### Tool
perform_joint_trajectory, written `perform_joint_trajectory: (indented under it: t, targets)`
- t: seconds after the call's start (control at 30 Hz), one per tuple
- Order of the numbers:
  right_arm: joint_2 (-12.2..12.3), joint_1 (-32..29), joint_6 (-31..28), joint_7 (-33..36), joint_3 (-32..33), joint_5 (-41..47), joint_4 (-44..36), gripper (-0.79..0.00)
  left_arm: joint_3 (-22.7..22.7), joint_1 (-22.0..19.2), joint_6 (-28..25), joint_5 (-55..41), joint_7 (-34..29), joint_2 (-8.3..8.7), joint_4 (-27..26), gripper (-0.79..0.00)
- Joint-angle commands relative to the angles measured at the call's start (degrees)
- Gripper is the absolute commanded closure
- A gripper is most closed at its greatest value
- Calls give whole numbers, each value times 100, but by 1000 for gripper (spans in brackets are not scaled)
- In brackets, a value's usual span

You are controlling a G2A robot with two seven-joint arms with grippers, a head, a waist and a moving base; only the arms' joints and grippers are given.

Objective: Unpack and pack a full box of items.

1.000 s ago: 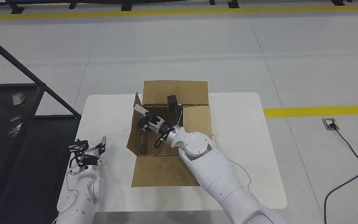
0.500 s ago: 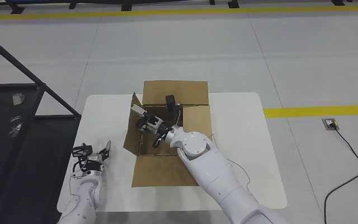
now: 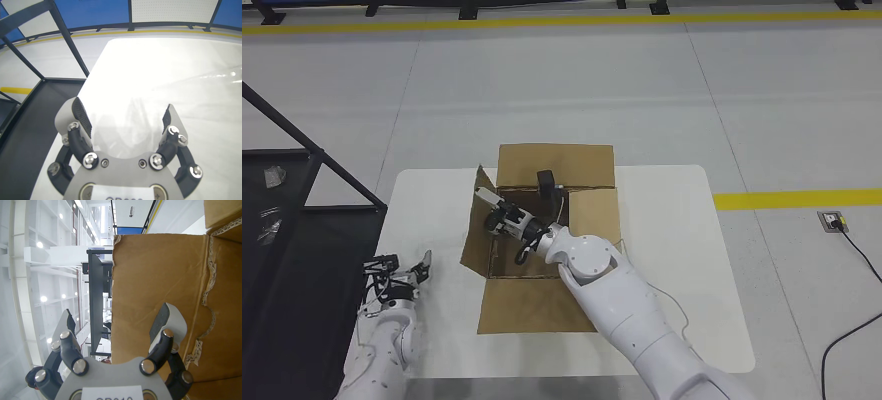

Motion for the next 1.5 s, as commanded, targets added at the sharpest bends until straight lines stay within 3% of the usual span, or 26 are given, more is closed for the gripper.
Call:
perform_joint_trajectory:
  t: [0.0,0.27,0.67,1.13,1.47]
  targets:
    - [-1,0,-13,6,11,-6,15,-785,-42,-79,44,-17,36,6,20,-785]
    - [19,-2,-43,56,96,-12,35,-785,-359,-173,96,-179,131,86,-39,-785]
    - [21,11,-40,128,157,-26,67,-785,-560,78,231,-202,127,135,-405,-785]
    - [2,35,-48,215,178,-35,127,-785,-316,115,219,105,174,70,90,-785]
    - [-32,30,-53,208,147,-70,146,-785,67,166,152,200,261,-86,86,-785]
